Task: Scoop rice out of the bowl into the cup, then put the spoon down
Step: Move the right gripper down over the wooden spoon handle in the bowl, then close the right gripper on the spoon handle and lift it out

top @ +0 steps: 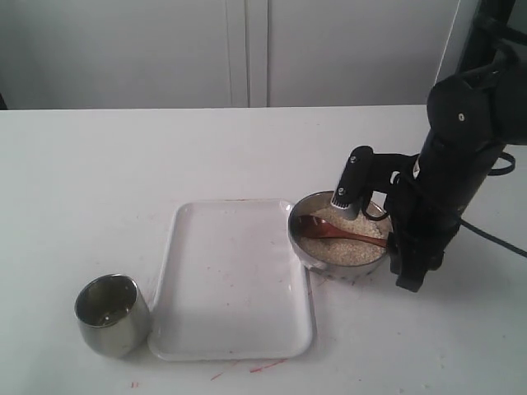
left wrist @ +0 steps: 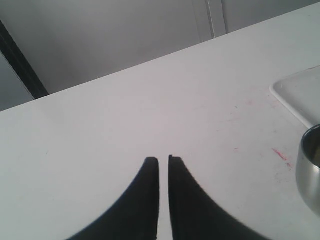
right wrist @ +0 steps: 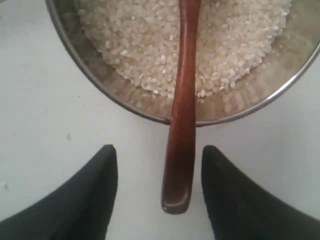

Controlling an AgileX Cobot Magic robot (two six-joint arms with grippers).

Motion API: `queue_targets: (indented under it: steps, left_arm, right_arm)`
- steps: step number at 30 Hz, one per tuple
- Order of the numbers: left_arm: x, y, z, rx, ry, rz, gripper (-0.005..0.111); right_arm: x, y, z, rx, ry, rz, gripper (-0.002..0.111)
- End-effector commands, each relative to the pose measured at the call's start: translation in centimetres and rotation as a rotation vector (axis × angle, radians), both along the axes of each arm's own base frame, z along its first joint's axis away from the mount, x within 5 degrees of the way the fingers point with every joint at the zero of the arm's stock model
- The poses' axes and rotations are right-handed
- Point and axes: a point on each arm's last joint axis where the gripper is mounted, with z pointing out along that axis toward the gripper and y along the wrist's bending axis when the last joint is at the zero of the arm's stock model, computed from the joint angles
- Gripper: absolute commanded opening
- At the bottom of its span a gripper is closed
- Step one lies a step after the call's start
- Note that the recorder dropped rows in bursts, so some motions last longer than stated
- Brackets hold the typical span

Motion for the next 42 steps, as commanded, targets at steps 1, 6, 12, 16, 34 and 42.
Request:
queue_targets:
  steps: [1, 6, 12, 16, 34, 42]
  left_arm:
    - [0.0, 0.0, 0.3, -0.01, -0.012, -0.004, 0.014]
    - [0.0, 0.0, 0.3, -0.01, -0.012, -0.004, 0.014]
    - [0.0, 0.0, 0.3, -0.01, -0.012, -0.004, 0.014]
    - [0.0, 0.0, 0.3, -0.01, -0.012, -0.004, 0.014]
    - [0.0, 0.0, 0.3, -0.01, -0.012, -0.004, 0.014]
    - [0.0, 0.0, 0.3, -0.01, -0.012, -0.004, 0.014]
  right_arm:
    - [-0.1, -0.1, -0.7, -0.014, 0.035, -0.009, 0.049]
    - [0.0, -0.1, -0.9, -0.014, 0.04, -0.017, 0.049]
    - [0.2, 0.0, -1.8, -0.017, 0.066, -0.036, 0.049]
    - [0.3, 0.0, -2.3, -0.02, 0.081, -0.038, 0.049]
    - [0.5, -0.1, -2.1, -0.015, 0.047, -0.099, 0.0]
    - [-1.5, -0.6, 1.8, -0.016, 0.079, -0.16, 0.0]
